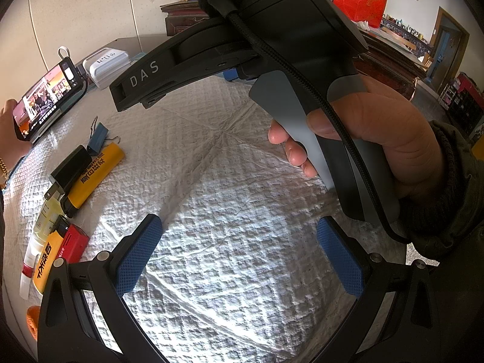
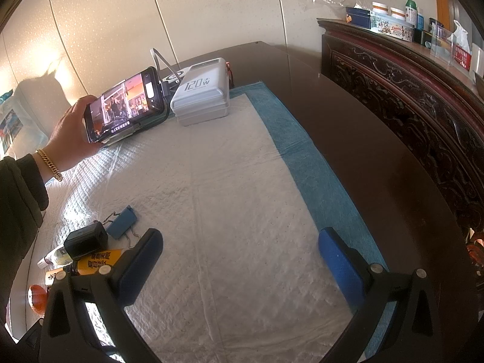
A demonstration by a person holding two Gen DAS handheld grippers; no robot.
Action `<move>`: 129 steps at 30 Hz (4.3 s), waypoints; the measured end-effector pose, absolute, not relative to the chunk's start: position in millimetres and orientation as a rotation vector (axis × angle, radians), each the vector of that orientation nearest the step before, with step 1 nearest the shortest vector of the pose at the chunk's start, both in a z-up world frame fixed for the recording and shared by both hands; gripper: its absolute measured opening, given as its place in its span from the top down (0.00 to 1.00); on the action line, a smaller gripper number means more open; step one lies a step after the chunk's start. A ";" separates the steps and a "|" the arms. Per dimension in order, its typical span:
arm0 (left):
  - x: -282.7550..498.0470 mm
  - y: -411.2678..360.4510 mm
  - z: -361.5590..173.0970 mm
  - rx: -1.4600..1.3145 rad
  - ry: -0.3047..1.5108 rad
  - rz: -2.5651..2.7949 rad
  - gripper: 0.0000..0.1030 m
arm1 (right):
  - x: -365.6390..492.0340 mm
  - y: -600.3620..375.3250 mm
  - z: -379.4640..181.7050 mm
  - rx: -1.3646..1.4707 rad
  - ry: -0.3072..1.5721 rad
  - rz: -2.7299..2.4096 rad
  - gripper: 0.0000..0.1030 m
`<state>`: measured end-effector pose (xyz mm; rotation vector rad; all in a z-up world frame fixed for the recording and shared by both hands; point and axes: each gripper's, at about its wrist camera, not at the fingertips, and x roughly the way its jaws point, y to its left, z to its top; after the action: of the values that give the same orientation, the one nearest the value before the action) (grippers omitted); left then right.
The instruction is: Organize rigid objects
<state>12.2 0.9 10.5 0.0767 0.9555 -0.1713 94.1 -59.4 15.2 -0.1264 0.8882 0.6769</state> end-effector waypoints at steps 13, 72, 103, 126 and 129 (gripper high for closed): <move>12.1 1.1 10.5 0.077 0.956 -0.172 0.00 | 94.2 -59.2 15.3 -0.127 0.888 0.677 0.00; -113.6 127.6 62.4 -0.245 0.735 0.405 0.12 | 99.6 -73.0 17.5 0.004 0.892 0.735 0.00; -96.2 148.3 17.5 -0.299 0.811 0.400 0.61 | 16.2 40.0 13.4 -0.334 0.954 0.862 0.05; -107.3 138.6 28.8 -0.250 0.725 0.424 0.61 | 0.3 -16.2 56.0 -0.126 0.791 0.919 0.20; -113.8 132.7 36.5 -0.219 0.671 0.449 0.61 | -15.4 -26.3 72.5 -0.094 0.709 0.948 0.20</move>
<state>-113.8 132.7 36.5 -0.2186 0.6707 0.4492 -15.4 -26.3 72.5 -0.0942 0.7088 0.9475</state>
